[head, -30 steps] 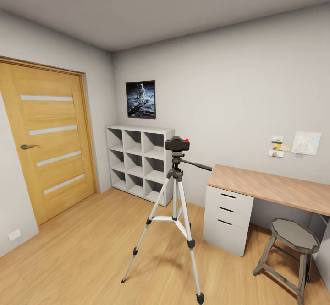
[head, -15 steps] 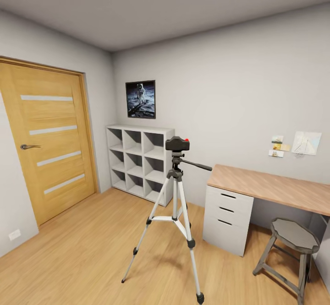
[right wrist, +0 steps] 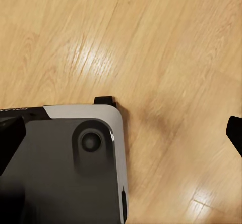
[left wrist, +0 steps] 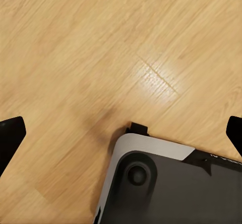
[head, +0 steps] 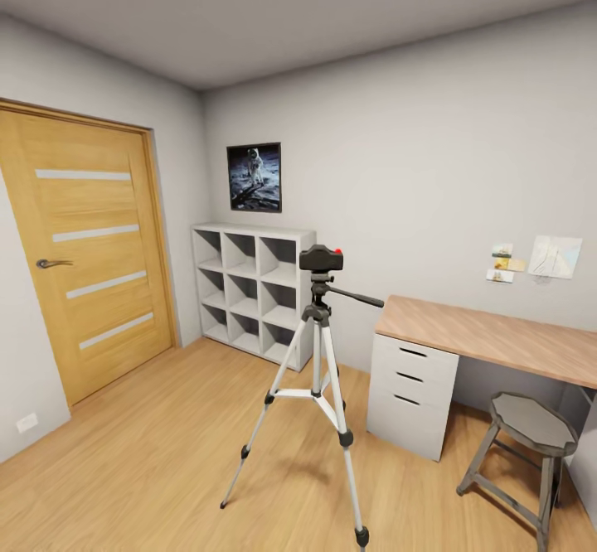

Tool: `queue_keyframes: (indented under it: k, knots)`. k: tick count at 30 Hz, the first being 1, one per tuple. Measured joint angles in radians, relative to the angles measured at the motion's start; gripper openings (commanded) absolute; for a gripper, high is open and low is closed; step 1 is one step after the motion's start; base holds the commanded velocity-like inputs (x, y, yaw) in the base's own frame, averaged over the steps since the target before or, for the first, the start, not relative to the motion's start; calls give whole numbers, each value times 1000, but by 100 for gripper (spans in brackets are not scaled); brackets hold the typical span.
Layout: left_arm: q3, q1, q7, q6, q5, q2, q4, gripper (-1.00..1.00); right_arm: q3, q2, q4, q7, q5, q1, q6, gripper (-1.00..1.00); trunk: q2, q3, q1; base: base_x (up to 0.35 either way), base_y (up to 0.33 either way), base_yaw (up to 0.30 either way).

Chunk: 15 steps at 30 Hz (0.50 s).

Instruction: Attach the digital camera to the camera tripod in the bedroom.

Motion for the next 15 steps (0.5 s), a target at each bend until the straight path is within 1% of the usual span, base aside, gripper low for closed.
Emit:
queue_keyframes:
  k: [15]
  knots:
    - [0, 0, 0, 0, 0, 0, 0, 100, -1, 1, -1, 0, 2, 0, -1, 100, 0, -1, 0, 0, 0, 0]
